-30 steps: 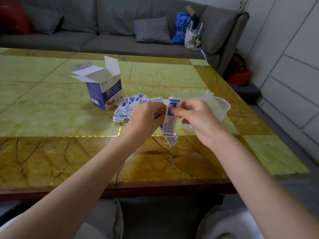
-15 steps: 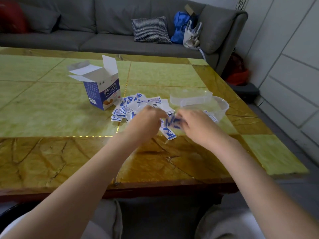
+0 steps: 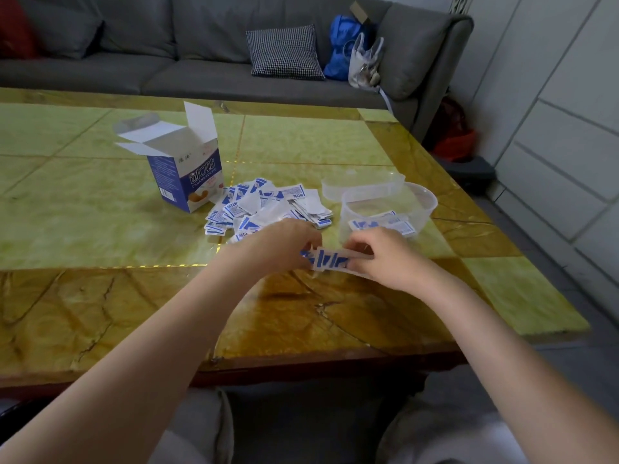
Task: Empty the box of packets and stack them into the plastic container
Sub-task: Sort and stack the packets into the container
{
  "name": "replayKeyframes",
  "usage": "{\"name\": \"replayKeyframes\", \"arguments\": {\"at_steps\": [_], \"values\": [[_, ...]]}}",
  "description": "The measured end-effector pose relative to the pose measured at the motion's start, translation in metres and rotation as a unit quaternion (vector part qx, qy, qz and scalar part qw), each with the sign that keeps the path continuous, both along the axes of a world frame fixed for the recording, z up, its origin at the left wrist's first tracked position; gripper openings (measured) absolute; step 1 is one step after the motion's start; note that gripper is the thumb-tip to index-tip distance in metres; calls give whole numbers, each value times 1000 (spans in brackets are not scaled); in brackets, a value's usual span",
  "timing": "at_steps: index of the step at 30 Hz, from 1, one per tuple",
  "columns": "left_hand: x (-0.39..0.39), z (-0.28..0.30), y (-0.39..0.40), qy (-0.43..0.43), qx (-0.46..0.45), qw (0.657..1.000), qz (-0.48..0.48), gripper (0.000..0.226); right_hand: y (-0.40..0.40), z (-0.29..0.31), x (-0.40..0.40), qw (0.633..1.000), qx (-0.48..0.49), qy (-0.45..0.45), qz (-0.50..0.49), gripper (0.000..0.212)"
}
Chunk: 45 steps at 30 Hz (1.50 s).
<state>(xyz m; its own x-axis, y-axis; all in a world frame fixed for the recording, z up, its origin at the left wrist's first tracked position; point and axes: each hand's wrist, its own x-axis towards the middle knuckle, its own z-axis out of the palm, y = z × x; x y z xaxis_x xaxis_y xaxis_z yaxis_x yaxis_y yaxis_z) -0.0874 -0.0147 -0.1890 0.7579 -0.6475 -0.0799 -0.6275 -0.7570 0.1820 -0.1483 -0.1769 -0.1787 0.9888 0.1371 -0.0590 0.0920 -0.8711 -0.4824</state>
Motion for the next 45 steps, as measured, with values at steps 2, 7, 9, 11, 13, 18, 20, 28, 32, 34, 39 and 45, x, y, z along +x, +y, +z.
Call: {"name": "replayKeyframes", "arguments": {"at_steps": [2, 7, 9, 11, 13, 18, 20, 28, 32, 34, 39, 45], "values": [[-3, 6, 4, -10, -90, 995, 46, 17, 1, 5, -1, 992, 122, 0, -40, 10], [-6, 25, 20, 56, -377, 909, 167, 7, 19, 7, -5, 932, 351, 75, -53, 5], [-10, 27, 21, 114, -424, 878, 188, 8, 31, 5, -3, 929, 361, 53, -57, 6], [-13, 27, 23, 179, -445, 856, 195, 9, 39, 4, 1, 933, 351, -4, -78, 9], [-15, 27, 29, 179, -432, 861, 198, 11, 44, 4, 5, 945, 307, -74, -90, 6], [-13, 22, 63, 8, -45, 984, 173, 33, 44, 1, 8, 980, 82, -182, 13, 17], [-14, 14, 68, 43, 19, 984, 172, 41, 47, 0, 9, 987, 53, -147, 43, 13], [-12, 4, 71, -14, -38, 987, 157, 36, 68, -13, 13, 986, -30, -71, 151, 19], [-14, 1, 67, -42, -51, 991, 112, 34, 74, -16, 18, 990, -19, -84, 114, 19], [-14, 1, 66, -43, -58, 992, 105, 34, 74, -15, 20, 991, -3, -82, 109, 18], [-12, 5, 73, -16, -85, 988, 130, 38, 61, -7, 20, 991, 44, -122, 42, 18], [-13, 9, 73, -46, -120, 979, 157, 18, 39, 1, 14, 994, 54, -96, -16, 36]]}}
